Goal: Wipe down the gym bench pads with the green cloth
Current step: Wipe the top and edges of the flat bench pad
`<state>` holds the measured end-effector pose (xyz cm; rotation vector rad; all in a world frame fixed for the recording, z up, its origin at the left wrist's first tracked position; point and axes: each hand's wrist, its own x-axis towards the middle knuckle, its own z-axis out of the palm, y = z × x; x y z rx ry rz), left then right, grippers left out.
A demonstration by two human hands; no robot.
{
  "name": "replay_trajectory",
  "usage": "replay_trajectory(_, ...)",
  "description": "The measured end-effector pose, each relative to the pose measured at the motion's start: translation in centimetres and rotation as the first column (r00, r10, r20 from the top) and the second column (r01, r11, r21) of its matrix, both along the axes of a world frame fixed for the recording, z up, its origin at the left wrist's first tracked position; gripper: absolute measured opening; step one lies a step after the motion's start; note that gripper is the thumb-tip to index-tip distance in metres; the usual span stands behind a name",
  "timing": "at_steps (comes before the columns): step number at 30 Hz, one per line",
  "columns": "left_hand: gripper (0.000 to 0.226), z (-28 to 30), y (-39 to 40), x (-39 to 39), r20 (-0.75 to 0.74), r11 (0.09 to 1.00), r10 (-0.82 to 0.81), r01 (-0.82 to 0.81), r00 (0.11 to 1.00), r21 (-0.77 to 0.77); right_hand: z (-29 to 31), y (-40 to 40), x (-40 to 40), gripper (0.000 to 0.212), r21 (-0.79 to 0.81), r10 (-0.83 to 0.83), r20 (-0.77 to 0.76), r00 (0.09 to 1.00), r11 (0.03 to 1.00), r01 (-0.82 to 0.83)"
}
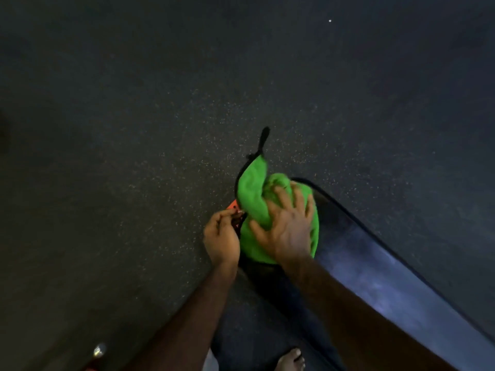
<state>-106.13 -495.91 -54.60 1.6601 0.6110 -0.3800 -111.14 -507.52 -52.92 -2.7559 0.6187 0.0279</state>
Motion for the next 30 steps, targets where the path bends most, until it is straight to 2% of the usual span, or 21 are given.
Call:
replay_trajectory(2, 0.032, 0.7, 0.7, 0.2, -0.146, 0.995, 0.069, -0.078, 0.987, -0.057, -0.3, 1.1, -2.0, 0.064, -0.020, 0.296, 0.009, 0.955, 0.955, -0.296)
replay_trajectory(4, 0.031, 0.9, 0.9, 0.3, -0.250, 0.977, 0.086, -0.132, 0.964, -0.170, -0.4, -0.3, -1.9, 0.067, -0.061, 0.461, 0.005, 0.887, 0.886, -0.460)
replay_trajectory(5, 0.033, 1.0, 1.0, 0.3, -0.274, 0.962, 0.067, -0.135, 0.959, -0.237, -0.4, -1.2, -1.4, 0.069, -0.088, 0.469, 0.001, 0.883, 0.880, -0.467)
replay_trajectory(6, 0.034, 0.9, 1.1, 0.4, -0.296, 0.950, 0.047, -0.134, 0.954, -0.282, -0.2, -1.7, -1.0, 0.070, -0.095, 0.400, -0.007, 0.916, 0.912, -0.399)
replay_trajectory(8, 0.037, 1.0, 1.6, 0.9, -0.337, 0.941, 0.023, -0.134, 0.941, -0.309, 0.1, -0.5, -0.7, 0.072, -0.062, 0.118, -0.020, 0.993, 0.991, -0.119)
replay_trajectory(9, 0.044, 1.3, 1.8, 1.2, -0.354, 0.938, 0.014, -0.136, 0.935, -0.320, 0.2, 1.3, -0.8, 0.071, -0.036, -0.016, -0.011, 1.000, 0.999, 0.016)
replay_trajectory(10, 0.051, 1.5, 2.1, 1.4, -0.369, 0.929, -0.006, -0.132, 0.929, -0.346, 0.1, 3.5, -1.3, 0.070, -0.015, -0.071, -0.012, 0.997, 0.997, 0.070)
replay_trajectory(11, 0.057, 1.7, 2.5, 1.6, -0.390, 0.914, -0.039, -0.125, 0.920, -0.386, -0.1, 5.6, -2.1, 0.066, -0.010, -0.023, -0.004, 1.000, 1.000, 0.023)
replay_trajectory(13, 0.064, 1.8, 3.3, 1.3, -0.451, 0.882, -0.048, -0.174, 0.891, -0.438, -0.5, 7.5, -3.8, 0.061, -0.033, 0.250, 0.015, 0.968, 0.968, -0.249)
replay_trajectory(14, 0.064, 1.2, 4.1, 1.0, -0.461, 0.893, -0.016, -0.195, 0.887, -0.405, -0.4, 6.7, -4.1, 0.060, -0.037, 0.361, 0.015, 0.932, 0.932, -0.360)
replay_trajectory(16, 0.063, -0.5, 5.7, 0.3, -0.421, 0.923, 0.111, -0.251, 0.900, -0.293, -0.2, 4.1, -3.9, 0.067, -0.088, 0.455, -0.008, 0.891, 0.887, -0.454)
replay_trajectory(17, 0.070, -1.7, 6.4, -0.1, -0.381, 0.947, 0.136, -0.234, 0.914, -0.222, -0.1, 3.2, -3.6, 0.073, -0.093, 0.416, -0.017, 0.909, 0.905, -0.415)
replay_trajectory(18, 0.075, -2.6, 6.9, -0.5, -0.338, 0.974, 0.116, -0.173, 0.934, -0.145, 0.1, 2.7, -3.6, 0.078, -0.083, 0.304, -0.030, 0.952, 0.948, -0.306)
replay_trajectory(19, 0.065, -2.3, 7.0, -0.9, -0.304, 0.988, 0.078, -0.115, 0.950, -0.106, 0.4, 3.3, -3.7, 0.081, -0.072, 0.152, -0.036, 0.988, 0.985, -0.154)
replay_trajectory(21, 0.027, 0.1, 5.9, -1.3, -0.218, 0.993, -0.053, 0.030, 0.974, -0.110, 0.3, 6.2, -4.7, 0.082, -0.040, -0.110, -0.017, 0.994, 0.993, 0.110)
replay_trajectory(22, 0.027, 0.6, 5.4, -1.4, -0.157, 0.992, -0.110, 0.099, 0.981, -0.077, 0.0, 7.9, -5.4, 0.081, -0.028, -0.123, -0.005, 0.992, 0.992, 0.123)
replay_trajectory(23, 0.033, 1.2, 4.8, -1.5, -0.114, 0.989, -0.147, 0.145, 0.983, -0.030, -0.3, 9.2, -6.3, 0.080, -0.038, -0.053, 0.007, 0.999, 0.998, 0.053)
replay_trajectory(25, 0.033, 1.4, 3.9, -1.5, -0.033, 0.985, -0.170, 0.170, 0.985, 0.009, -0.9, 8.9, -7.8, 0.078, -0.062, 0.208, 0.005, 0.978, 0.976, -0.207)
replay_trajectory(27, 0.029, 1.1, 3.4, -1.4, -0.020, 0.981, -0.193, 0.193, 0.981, 0.009, -0.9, 6.0, -8.4, 0.080, -0.093, 0.331, -0.008, 0.944, 0.939, -0.330)
replay_trajectory(28, 0.028, 1.0, 3.3, -1.3, -0.016, 0.974, -0.225, 0.225, 0.974, 0.004, -0.8, 4.5, -8.3, 0.083, -0.089, 0.292, -0.015, 0.956, 0.952, -0.292)
replay_trajectory(30, 0.025, 1.1, 2.8, -1.2, 0.046, 0.952, -0.305, 0.305, 0.951, 0.002, -0.4, 2.5, -8.1, 0.091, -0.042, -0.038, -0.008, 0.999, 0.998, 0.038)
